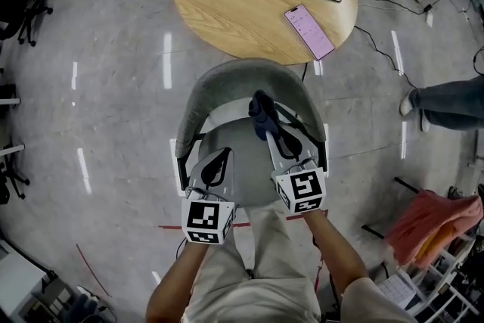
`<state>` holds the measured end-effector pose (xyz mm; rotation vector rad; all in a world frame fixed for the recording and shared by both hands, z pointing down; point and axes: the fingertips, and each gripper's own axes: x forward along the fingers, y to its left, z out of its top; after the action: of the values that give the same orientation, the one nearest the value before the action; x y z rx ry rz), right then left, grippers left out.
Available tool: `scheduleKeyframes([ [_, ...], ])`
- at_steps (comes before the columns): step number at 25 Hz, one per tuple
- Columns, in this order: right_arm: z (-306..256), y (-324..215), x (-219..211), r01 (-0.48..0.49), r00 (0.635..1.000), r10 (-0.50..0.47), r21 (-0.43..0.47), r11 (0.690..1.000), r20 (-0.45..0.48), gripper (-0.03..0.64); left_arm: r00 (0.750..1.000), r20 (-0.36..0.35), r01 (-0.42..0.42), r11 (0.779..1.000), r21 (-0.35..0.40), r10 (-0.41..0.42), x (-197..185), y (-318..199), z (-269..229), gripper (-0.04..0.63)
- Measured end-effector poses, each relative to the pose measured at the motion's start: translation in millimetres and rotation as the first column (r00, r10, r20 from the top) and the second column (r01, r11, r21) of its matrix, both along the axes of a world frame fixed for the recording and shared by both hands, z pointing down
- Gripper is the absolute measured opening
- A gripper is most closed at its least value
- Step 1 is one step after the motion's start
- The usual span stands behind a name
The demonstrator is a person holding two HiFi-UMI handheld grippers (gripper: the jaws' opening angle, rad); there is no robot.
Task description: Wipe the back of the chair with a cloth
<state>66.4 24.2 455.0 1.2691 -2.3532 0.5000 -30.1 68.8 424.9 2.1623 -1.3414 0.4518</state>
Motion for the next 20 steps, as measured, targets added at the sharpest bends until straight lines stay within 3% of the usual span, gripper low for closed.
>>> scheduleKeyframes([
  [11, 28, 15, -75, 0.195, 0.981, -0.195, -0.048, 0.980, 0.004, 0.075, 0.996, 0.036, 0.078, 0.997, -0.023, -0.077, -54, 8, 3, 0.000],
  [20, 50, 30, -130, 0.358, 0.933, -0.359, -0.079, 0.930, 0.001, 0.075, 0.981, 0.043, 0.192, 0.980, -0.050, -0.190, -94, 21, 22, 0.000],
])
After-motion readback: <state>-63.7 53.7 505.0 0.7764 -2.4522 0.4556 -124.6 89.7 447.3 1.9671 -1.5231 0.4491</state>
